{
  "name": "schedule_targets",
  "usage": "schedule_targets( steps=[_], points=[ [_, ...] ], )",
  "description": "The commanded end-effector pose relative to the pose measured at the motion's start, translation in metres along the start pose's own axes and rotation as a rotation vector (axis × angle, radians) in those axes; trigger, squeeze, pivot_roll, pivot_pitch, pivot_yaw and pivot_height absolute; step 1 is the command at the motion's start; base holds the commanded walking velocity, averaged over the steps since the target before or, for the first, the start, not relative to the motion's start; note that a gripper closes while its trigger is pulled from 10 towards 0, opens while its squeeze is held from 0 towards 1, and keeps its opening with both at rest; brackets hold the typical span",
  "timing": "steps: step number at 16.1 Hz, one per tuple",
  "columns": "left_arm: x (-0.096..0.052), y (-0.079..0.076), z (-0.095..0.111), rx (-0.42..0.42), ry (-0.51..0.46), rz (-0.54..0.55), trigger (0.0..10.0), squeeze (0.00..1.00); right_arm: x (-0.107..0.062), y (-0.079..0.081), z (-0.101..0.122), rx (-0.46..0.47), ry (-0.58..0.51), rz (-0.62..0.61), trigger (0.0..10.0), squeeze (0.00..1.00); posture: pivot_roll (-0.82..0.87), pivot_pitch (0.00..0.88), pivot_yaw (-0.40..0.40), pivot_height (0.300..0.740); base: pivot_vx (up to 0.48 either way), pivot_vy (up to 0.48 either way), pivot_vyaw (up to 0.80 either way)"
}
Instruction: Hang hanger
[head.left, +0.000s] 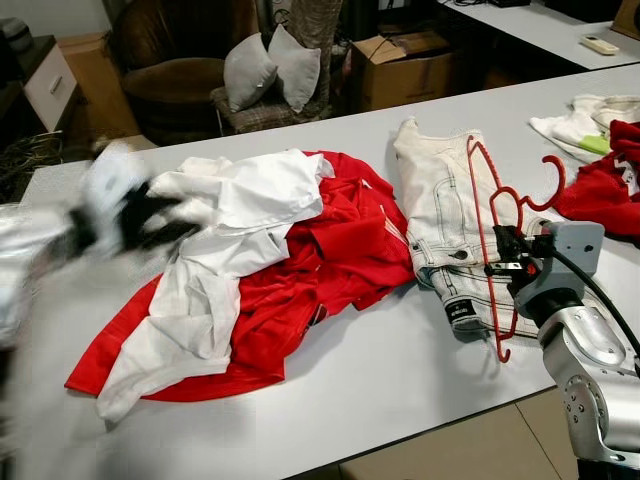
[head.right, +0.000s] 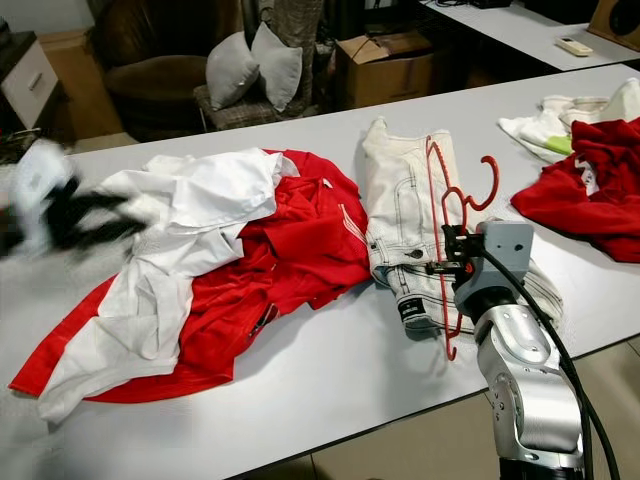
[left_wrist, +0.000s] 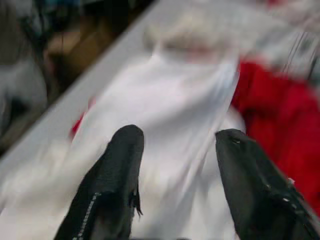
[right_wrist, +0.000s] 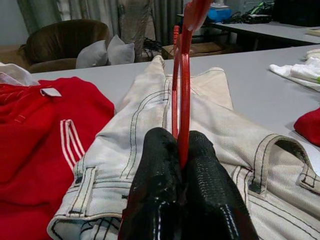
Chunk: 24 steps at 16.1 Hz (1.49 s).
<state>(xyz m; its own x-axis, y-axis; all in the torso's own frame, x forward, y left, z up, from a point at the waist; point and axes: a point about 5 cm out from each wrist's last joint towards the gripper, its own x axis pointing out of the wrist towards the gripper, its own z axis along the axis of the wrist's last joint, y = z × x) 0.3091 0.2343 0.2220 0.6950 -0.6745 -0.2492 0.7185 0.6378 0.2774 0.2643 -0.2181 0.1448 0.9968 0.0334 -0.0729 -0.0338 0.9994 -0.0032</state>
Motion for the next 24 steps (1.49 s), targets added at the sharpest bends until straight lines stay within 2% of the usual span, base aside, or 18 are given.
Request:
schedule_targets(
  steps=[1,2,3,5,7,8,11,15,16,17,18,19,24],
  points=[
    [0.004,-0.001,0.004,0.011,-0.029,0.014,10.0,1.0,-0.001,0.002,0.003,-0.007,-0.006,0.003,10.0,0.0,-0.19,0.0,0.079,0.74,0.0,0.0,0.0],
    [0.011,-0.004,0.004,0.014,-0.036,0.016,10.0,1.0,0.0,0.002,0.003,-0.006,-0.007,0.005,10.0,0.0,-0.19,0.0,0.079,0.74,0.0,0.0,0.0],
    [0.028,-0.013,0.002,0.008,-0.041,0.017,10.0,0.0,0.0,0.005,0.003,-0.004,-0.008,0.011,10.0,0.0,-0.2,0.0,0.083,0.74,0.0,0.0,0.0],
    [0.056,-0.026,-0.003,-0.007,-0.048,0.087,10.0,0.0,0.0,0.011,0.005,0.006,-0.012,0.024,10.0,0.0,-0.21,0.0,0.085,0.74,0.0,0.0,0.0],
    [0.073,-0.034,-0.004,-0.023,-0.086,0.13,10.0,0.0,-0.001,0.014,0.004,0.011,-0.011,0.034,10.0,0.0,-0.22,0.0,0.083,0.74,0.0,0.0,0.0],
    [0.08,-0.041,-0.007,-0.019,-0.083,0.112,10.0,0.0,-0.001,0.016,0.004,0.011,-0.008,0.041,10.0,0.0,-0.22,0.0,0.082,0.74,0.0,0.0,0.0],
    [0.092,-0.046,-0.017,0.015,-0.035,0.15,10.0,0.0,-0.001,0.018,0.004,0.01,-0.006,0.047,10.0,0.0,-0.22,0.0,0.08,0.74,0.0,0.0,0.0],
    [0.1,-0.043,-0.025,0.069,0.021,0.219,10.0,0.0,-0.001,0.02,0.004,0.012,-0.003,0.054,10.0,0.0,-0.22,0.0,0.08,0.74,0.0,0.0,0.0],
    [0.101,-0.041,-0.026,0.065,0.019,0.236,9.0,0.0,-0.001,0.02,0.004,0.012,-0.002,0.055,10.0,0.0,-0.22,0.0,0.083,0.74,0.0,0.0,0.0],
    [0.101,-0.04,-0.025,0.064,0.014,0.25,4.7,0.0,-0.001,0.02,0.004,0.013,-0.002,0.053,10.0,0.0,-0.22,0.0,0.086,0.74,0.0,0.0,0.0],
    [0.103,-0.039,-0.024,0.052,0.002,0.26,1.3,0.0,-0.002,0.02,0.004,0.014,-0.001,0.05,10.0,0.0,-0.22,0.0,0.086,0.74,0.0,0.0,0.0],
    [0.104,-0.038,-0.024,0.039,-0.009,0.266,0.0,0.0,-0.002,0.02,0.004,0.015,-0.001,0.048,10.0,0.0,-0.22,0.0,0.086,0.74,0.0,0.0,0.0],
    [0.107,-0.039,-0.024,0.044,-0.021,0.265,0.0,0.0,-0.002,0.02,0.003,0.016,0.002,0.048,10.0,0.0,-0.22,0.0,0.087,0.74,0.0,0.0,0.0]
  ],
)
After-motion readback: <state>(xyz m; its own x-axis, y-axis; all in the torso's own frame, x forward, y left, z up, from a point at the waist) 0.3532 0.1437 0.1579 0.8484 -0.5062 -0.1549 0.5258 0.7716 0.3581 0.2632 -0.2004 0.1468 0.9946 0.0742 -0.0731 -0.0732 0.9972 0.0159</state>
